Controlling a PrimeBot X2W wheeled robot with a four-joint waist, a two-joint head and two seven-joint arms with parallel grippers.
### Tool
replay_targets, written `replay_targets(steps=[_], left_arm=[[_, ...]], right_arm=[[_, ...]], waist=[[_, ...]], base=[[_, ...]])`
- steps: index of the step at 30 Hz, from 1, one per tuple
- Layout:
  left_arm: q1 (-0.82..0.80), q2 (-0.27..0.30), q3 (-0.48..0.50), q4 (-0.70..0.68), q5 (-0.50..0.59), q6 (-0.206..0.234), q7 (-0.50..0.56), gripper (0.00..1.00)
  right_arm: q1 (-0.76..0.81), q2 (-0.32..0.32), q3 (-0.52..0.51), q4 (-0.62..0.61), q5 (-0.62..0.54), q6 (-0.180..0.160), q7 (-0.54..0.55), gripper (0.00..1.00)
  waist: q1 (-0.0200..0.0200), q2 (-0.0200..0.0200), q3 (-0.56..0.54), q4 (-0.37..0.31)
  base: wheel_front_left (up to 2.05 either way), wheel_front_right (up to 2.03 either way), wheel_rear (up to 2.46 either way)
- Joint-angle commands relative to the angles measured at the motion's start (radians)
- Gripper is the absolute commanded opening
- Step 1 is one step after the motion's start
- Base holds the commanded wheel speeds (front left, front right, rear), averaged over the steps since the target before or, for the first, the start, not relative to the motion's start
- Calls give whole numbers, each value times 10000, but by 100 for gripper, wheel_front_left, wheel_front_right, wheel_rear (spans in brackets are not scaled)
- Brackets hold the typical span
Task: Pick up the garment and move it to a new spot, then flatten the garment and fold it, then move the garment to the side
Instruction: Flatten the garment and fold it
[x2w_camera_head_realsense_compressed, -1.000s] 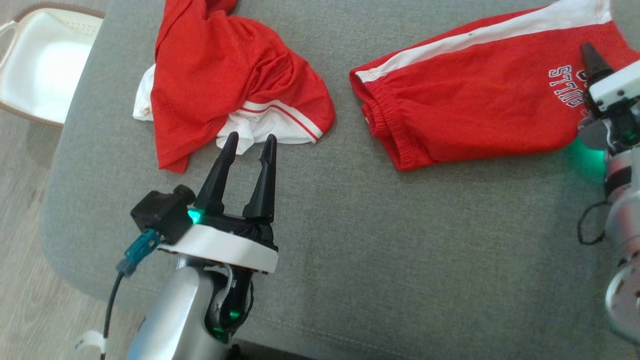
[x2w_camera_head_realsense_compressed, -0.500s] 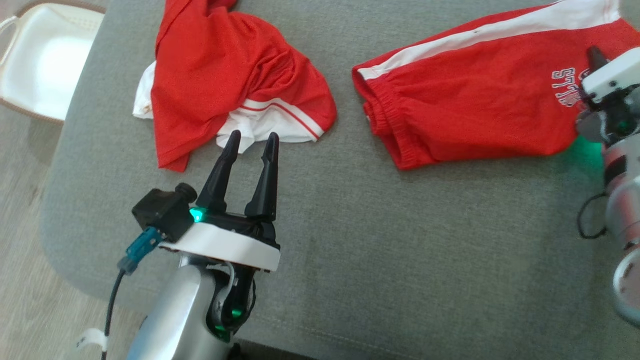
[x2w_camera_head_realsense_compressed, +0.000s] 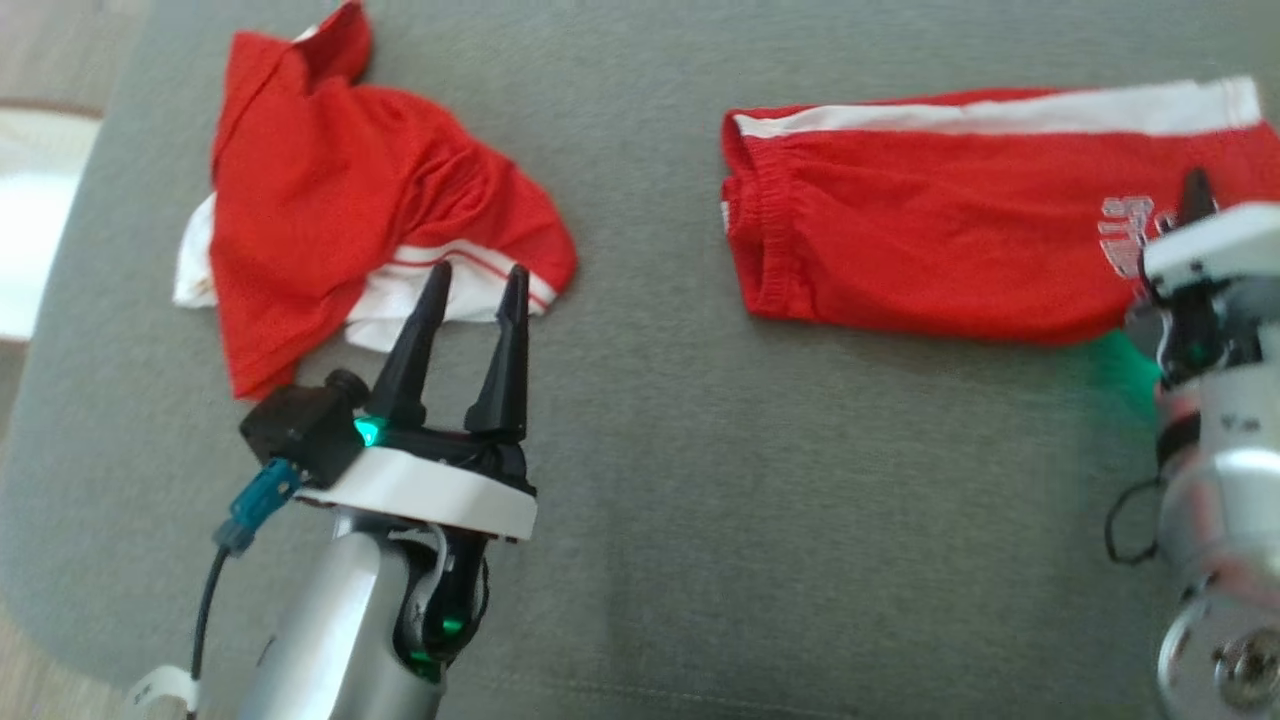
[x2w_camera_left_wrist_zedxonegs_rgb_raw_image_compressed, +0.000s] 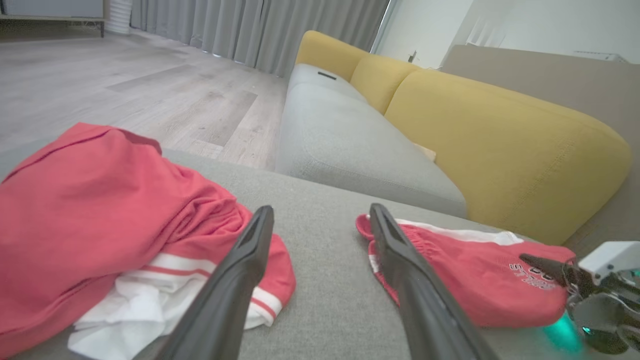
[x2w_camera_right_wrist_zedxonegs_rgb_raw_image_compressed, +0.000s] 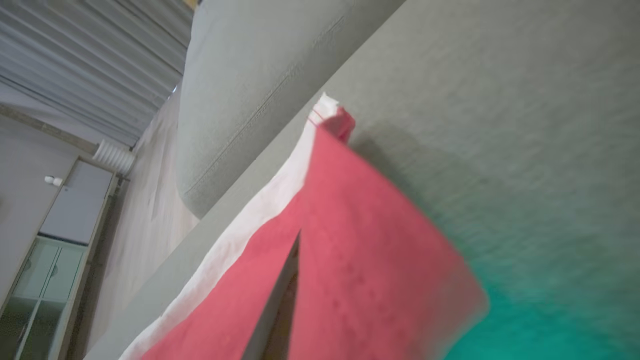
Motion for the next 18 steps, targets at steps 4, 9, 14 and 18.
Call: replay_targets(steps=[4,9,14,18], left_arm=[[92,129,484,-259,184,-91,-59,100],[271,129,562,-225,297,-142,-59,100],[330,129,539,-233,323,-166,-59,100],[358,129,508,-196,317,-199,-59,100]], right_arm=[[742,154,293,-1127,474,-9,-350,0],[2006,21,125,-2456,970,-9,-351,0],[2449,13,-47,-3295,1098,-9,-16,0],[2524,119,40,-3832,1003,-9,170,0]], waist=[[-1,0,-463,-754],[-1,0,-756,-1115],[-1,0,-827,-1174],[-1,0,-865,-1118]], base=[[0,0,0],[0,0,0],[0,0,0],[0,0,0]])
